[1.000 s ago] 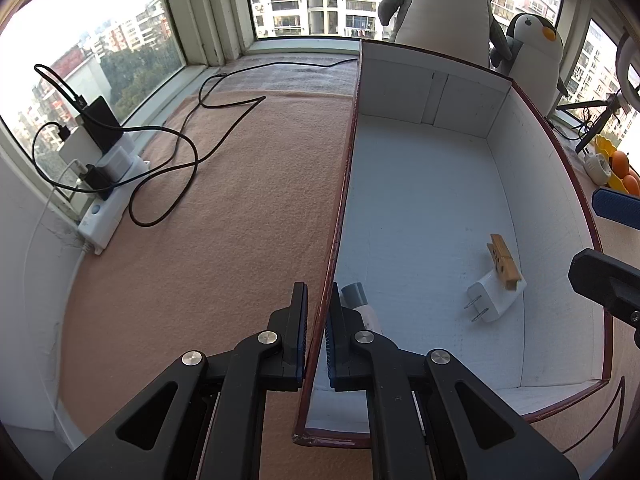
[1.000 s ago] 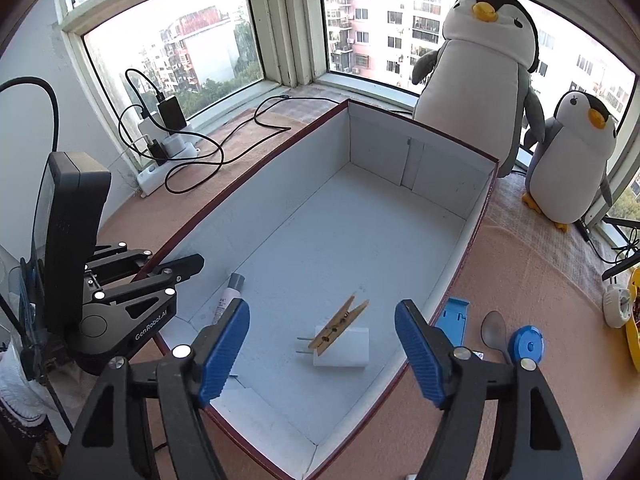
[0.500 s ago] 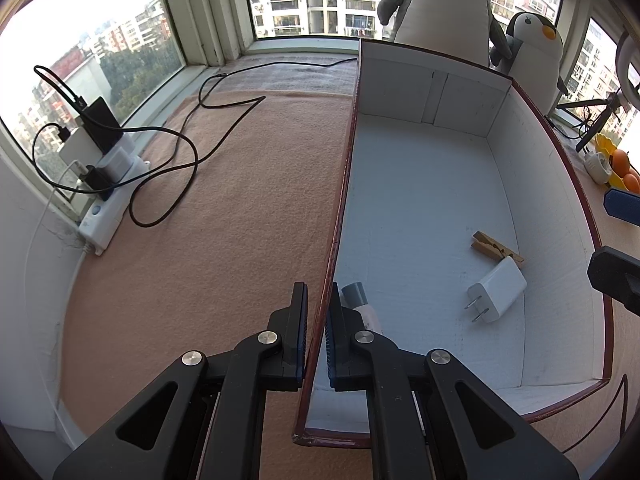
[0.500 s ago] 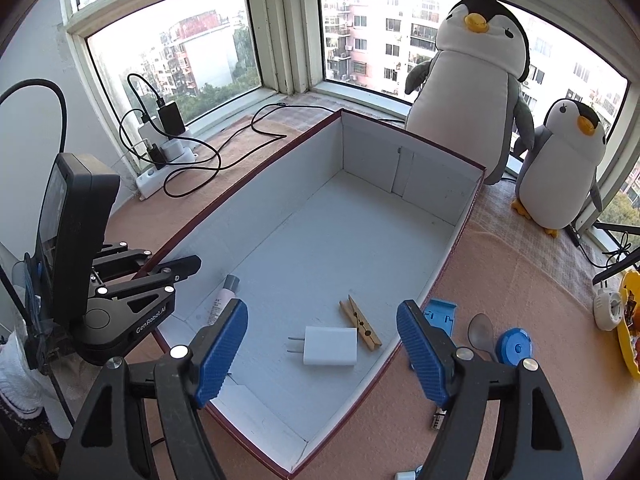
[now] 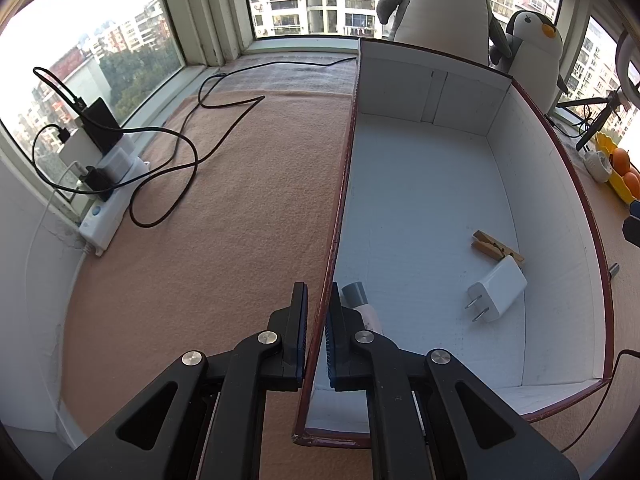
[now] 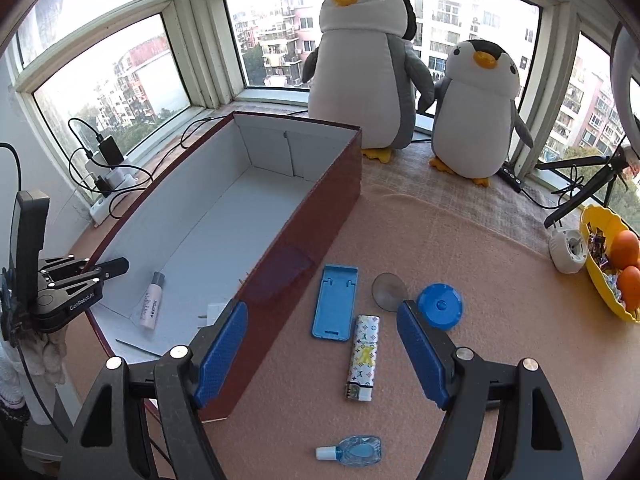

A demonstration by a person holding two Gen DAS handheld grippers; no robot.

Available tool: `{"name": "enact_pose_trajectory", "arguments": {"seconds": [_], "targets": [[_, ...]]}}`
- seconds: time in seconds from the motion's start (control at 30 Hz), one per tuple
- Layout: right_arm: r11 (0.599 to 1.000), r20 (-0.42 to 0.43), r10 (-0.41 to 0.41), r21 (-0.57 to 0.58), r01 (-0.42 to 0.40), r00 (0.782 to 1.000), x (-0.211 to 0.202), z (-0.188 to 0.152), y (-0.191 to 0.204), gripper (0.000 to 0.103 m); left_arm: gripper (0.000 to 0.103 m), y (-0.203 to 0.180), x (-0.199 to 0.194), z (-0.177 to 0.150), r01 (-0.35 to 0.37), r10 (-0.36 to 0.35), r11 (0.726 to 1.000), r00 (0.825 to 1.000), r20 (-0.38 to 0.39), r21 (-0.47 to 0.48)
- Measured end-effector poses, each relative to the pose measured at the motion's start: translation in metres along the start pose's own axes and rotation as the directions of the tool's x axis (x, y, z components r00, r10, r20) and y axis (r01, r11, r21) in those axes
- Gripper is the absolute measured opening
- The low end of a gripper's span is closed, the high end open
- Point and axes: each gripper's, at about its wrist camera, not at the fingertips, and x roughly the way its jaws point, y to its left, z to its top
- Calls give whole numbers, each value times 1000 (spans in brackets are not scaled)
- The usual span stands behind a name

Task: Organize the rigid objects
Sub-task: 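Move the right gripper to the blue tape measure and grasp it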

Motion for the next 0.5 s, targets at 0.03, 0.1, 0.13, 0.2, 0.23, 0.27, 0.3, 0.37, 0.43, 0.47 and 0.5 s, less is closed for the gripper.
{"name": "enact_pose_trajectory", "arguments": {"seconds": [0.03, 0.1, 0.13, 0.2, 0.23, 0.27, 0.3, 0.37, 0.43, 0.47, 0.5], "targets": [[1000, -4, -18, 12, 18, 1000, 1, -1, -10, 73, 7, 0, 0, 0, 0, 0, 1000, 1000, 0, 0], [998, -12, -59, 30, 59, 998, 4, -3, -29, 73, 7, 0, 0, 0, 0, 0, 1000, 1000, 0, 0], [996, -19, -78, 36, 78, 997, 6, -4, -38, 73, 7, 0, 0, 0, -1, 1, 1000, 1000, 0, 1], [993, -49, -97, 57, 99, 994, 14, -6, -55, 73, 7, 0, 0, 0, 0, 0, 1000, 1000, -1, 0], [992, -63, -97, 72, 101, 993, 18, -7, -64, 73, 7, 0, 0, 0, 0, 0, 1000, 1000, -1, 0], [991, -77, -99, 88, 106, 992, 22, -8, -72, 73, 7, 0, 0, 0, -1, 1, 1000, 1000, -1, 1], [988, -87, -103, 102, 112, 991, 25, -8, -79, 73, 7, 0, 0, 0, -1, 1, 1000, 1000, -2, 2], [984, -104, -110, 125, 123, 988, 32, -8, -91, 73, 7, 0, 0, 0, -2, 2, 1000, 1000, -4, 3], [980, -127, -109, 153, 129, 986, 39, -9, -101, 73, 7, 0, 1, 0, -2, 2, 1000, 1000, -8, 3], [978, -137, -103, 167, 126, 985, 43, -8, -105, 73, 7, 1, 1, 0, -1, 1, 1000, 1000, -10, 3], [976, -148, -97, 182, 124, 984, 46, -8, -109, 73, 7, 1, 1, 0, -1, 1, 1000, 1000, -13, 1]]}}
